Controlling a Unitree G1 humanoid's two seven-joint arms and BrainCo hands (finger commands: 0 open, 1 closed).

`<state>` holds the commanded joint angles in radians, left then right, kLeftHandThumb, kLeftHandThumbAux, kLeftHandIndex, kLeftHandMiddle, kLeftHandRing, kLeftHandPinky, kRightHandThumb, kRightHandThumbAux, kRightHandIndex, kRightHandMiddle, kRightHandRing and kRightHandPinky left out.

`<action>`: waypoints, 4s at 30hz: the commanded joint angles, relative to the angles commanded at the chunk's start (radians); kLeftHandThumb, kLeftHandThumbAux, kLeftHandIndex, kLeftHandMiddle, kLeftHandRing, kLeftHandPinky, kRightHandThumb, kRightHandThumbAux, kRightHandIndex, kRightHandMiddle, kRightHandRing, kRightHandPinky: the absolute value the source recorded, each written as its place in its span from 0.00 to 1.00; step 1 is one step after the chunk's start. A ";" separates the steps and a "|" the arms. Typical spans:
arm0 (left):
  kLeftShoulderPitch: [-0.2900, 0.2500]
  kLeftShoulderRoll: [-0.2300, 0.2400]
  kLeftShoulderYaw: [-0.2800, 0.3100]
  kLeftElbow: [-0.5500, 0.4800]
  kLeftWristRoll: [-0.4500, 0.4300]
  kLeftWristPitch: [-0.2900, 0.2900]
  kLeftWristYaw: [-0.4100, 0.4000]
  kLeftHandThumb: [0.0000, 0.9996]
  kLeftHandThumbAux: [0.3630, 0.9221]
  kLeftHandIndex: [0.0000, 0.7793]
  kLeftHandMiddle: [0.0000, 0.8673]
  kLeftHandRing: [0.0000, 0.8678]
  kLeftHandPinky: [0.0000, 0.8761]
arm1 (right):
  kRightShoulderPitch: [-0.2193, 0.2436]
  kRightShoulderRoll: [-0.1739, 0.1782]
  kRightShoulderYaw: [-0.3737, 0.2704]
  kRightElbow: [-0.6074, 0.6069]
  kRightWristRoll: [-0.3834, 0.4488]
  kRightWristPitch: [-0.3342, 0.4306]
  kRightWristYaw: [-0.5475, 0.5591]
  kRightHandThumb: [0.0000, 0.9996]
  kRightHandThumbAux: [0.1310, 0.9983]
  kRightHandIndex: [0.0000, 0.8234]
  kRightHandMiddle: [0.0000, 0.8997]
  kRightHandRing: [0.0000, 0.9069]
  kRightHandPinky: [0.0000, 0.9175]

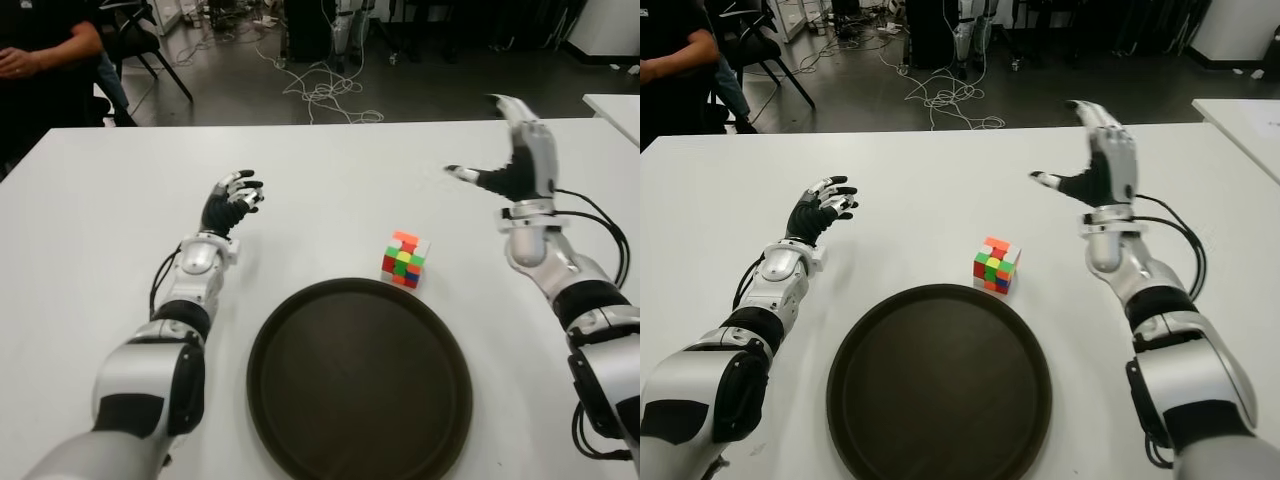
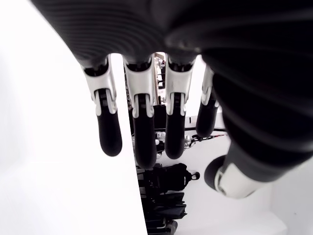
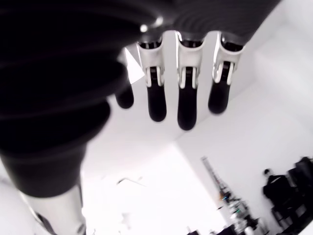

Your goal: Pick up the Rubik's Cube and put it in the plate

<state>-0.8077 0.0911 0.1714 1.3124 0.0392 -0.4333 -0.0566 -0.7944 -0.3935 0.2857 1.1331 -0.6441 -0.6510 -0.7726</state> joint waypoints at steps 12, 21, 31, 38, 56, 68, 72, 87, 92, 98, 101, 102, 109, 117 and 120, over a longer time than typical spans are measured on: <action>0.002 0.006 -0.003 0.000 0.005 -0.004 -0.004 0.25 0.64 0.29 0.35 0.37 0.39 | 0.033 -0.063 0.097 -0.120 -0.037 0.074 0.327 0.00 0.73 0.03 0.03 0.06 0.07; 0.002 0.008 -0.004 0.000 0.007 -0.002 -0.002 0.26 0.65 0.28 0.34 0.38 0.39 | 0.097 -0.126 0.126 -0.358 0.006 0.150 0.723 0.00 0.69 0.00 0.00 0.00 0.00; 0.000 0.007 -0.001 0.001 0.002 -0.001 -0.006 0.25 0.64 0.28 0.35 0.38 0.38 | 0.196 -0.143 0.108 -0.647 0.024 0.261 0.964 0.00 0.71 0.00 0.00 0.00 0.00; 0.000 0.005 0.000 0.000 0.002 -0.009 -0.004 0.27 0.66 0.29 0.36 0.38 0.39 | 0.226 -0.150 0.107 -0.737 0.000 0.326 1.044 0.00 0.75 0.00 0.00 0.00 0.00; -0.004 0.012 -0.006 0.003 0.011 0.001 -0.006 0.25 0.67 0.28 0.35 0.38 0.39 | 0.293 -0.176 0.059 -0.934 -0.072 0.460 1.030 0.00 0.79 0.00 0.00 0.00 0.00; -0.006 0.011 -0.007 0.005 0.012 0.007 -0.005 0.25 0.67 0.29 0.35 0.37 0.38 | 0.293 -0.163 0.055 -0.921 -0.130 0.524 0.936 0.00 0.80 0.00 0.00 0.00 0.01; -0.007 0.012 -0.009 0.005 0.014 0.007 -0.005 0.25 0.67 0.29 0.35 0.37 0.38 | 0.292 -0.162 0.057 -0.924 -0.135 0.528 0.934 0.00 0.78 0.00 0.00 0.00 0.02; -0.007 0.008 -0.003 0.005 0.007 0.009 -0.007 0.26 0.64 0.28 0.35 0.38 0.39 | 0.289 -0.158 0.067 -0.895 -0.133 0.514 0.924 0.00 0.78 0.00 0.00 0.00 0.01; -0.007 0.009 -0.004 0.005 0.010 0.006 -0.004 0.26 0.64 0.28 0.35 0.38 0.39 | 0.286 -0.156 0.073 -0.895 -0.133 0.516 0.937 0.00 0.78 0.00 0.00 0.00 0.01; -0.006 0.009 -0.009 0.005 0.015 0.006 0.000 0.26 0.63 0.27 0.34 0.37 0.39 | 0.286 -0.148 0.080 -0.891 -0.138 0.519 0.939 0.00 0.79 0.00 0.00 0.00 0.01; -0.005 0.010 -0.010 0.004 0.016 0.004 -0.001 0.25 0.63 0.27 0.35 0.38 0.39 | 0.290 -0.133 0.097 -0.861 -0.149 0.512 0.915 0.00 0.79 0.00 0.00 0.00 0.01; -0.004 0.010 -0.010 0.004 0.016 0.003 -0.001 0.25 0.63 0.27 0.35 0.38 0.39 | 0.289 -0.133 0.098 -0.860 -0.148 0.510 0.915 0.00 0.79 0.00 0.00 0.00 0.01; -0.004 0.010 -0.014 0.001 0.018 -0.006 -0.002 0.25 0.66 0.28 0.36 0.39 0.40 | 0.277 -0.131 0.122 -0.858 -0.146 0.509 0.953 0.00 0.79 0.00 0.00 0.00 0.02; -0.002 0.010 -0.020 0.001 0.023 -0.014 0.002 0.24 0.68 0.28 0.35 0.38 0.39 | 0.271 -0.123 0.129 -0.843 -0.144 0.509 0.967 0.00 0.79 0.00 0.00 0.00 0.02; -0.003 0.010 -0.019 0.001 0.023 -0.014 0.002 0.23 0.69 0.28 0.35 0.38 0.38 | 0.267 -0.119 0.131 -0.835 -0.147 0.508 0.961 0.00 0.80 0.00 0.00 0.00 0.02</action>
<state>-0.8110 0.1015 0.1526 1.3133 0.0624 -0.4475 -0.0541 -0.5271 -0.5120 0.4168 0.2984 -0.7907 -0.1427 0.1884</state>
